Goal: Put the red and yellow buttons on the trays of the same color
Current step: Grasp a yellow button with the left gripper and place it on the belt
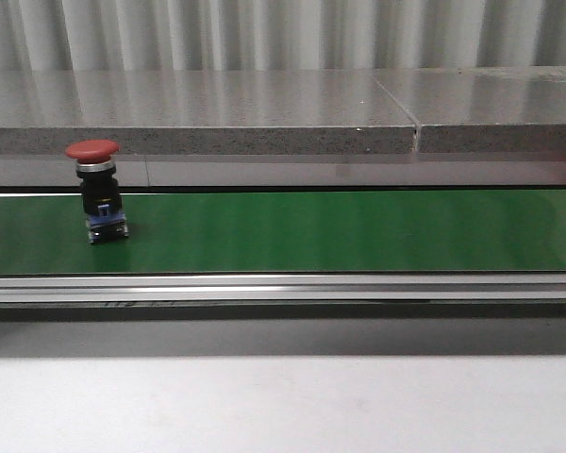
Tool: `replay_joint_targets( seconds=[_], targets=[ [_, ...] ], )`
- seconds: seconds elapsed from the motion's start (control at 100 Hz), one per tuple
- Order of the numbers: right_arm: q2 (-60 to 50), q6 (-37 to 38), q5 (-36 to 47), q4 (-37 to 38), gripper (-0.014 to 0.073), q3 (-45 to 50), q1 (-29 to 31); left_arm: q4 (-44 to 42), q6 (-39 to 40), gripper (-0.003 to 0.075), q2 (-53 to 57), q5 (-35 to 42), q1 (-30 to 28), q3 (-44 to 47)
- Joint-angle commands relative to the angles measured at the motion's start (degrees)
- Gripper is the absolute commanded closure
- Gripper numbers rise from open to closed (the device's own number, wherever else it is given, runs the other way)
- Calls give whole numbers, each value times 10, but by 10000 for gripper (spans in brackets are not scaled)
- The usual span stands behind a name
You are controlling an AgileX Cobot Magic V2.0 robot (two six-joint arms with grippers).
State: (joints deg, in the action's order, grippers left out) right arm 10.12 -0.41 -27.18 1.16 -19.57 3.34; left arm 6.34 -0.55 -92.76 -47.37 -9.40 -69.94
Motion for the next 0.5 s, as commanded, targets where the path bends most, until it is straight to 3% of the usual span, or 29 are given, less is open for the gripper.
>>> replay_joint_targets(
  seconds=[0.0,0.08,0.15,0.49],
  targets=[
    [6,-4,42,-1,681,-13,-1,11,-7,382,23,25,5,-14],
    [6,-4,42,-1,681,-13,-1,14,-7,288,23,32,5,-14],
    [6,-4,42,-1,681,-13,-1,15,-9,250,26,43,5,-14],
    [6,-4,42,-1,681,-13,-1,33,-52,254,84,59,19,-14]
  ],
)
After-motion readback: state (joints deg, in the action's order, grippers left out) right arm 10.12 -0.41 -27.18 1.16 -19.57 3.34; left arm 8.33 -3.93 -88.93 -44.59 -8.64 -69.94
